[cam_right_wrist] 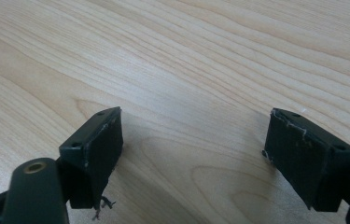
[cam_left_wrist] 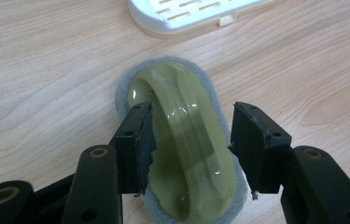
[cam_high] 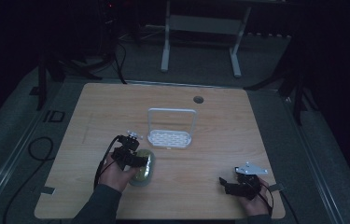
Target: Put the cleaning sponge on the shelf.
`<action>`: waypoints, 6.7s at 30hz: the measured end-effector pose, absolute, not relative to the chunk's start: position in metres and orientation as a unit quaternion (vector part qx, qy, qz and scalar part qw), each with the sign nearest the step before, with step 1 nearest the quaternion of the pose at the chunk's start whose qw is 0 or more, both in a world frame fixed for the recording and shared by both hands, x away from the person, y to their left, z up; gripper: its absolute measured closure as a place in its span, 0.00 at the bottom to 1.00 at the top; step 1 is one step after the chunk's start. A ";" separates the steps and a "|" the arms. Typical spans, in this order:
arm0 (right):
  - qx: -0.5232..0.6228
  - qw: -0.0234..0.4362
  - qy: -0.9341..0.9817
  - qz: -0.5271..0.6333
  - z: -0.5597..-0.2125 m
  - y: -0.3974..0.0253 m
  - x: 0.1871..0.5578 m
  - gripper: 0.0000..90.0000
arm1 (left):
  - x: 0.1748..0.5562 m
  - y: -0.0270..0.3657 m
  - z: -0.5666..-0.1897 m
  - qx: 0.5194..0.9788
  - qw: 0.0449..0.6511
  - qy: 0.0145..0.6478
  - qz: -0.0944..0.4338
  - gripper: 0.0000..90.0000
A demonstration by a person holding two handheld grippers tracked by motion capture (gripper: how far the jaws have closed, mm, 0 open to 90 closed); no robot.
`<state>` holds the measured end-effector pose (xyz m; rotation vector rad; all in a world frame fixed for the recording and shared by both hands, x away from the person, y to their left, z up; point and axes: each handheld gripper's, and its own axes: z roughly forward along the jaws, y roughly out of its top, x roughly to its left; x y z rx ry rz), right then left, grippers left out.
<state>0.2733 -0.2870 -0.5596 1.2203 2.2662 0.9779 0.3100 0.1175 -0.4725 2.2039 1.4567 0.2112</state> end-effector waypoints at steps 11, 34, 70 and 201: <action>0.436 0.192 0.807 0.348 -0.560 -0.287 0.273 0.21 | 0.317 0.107 -0.483 0.820 0.206 0.529 0.073 0.55; 0.435 0.192 0.807 0.348 -0.560 -0.287 0.273 0.21 | 0.326 0.104 -0.482 0.846 0.148 0.508 0.062 0.74; 0.436 0.192 0.807 0.348 -0.560 -0.287 0.273 0.21 | 0.329 0.091 -0.472 0.915 0.099 0.388 0.058 0.80; 0.436 0.192 0.807 0.348 -0.560 -0.287 0.273 0.21 | 0.366 0.044 -0.445 0.974 0.139 0.050 0.169 0.80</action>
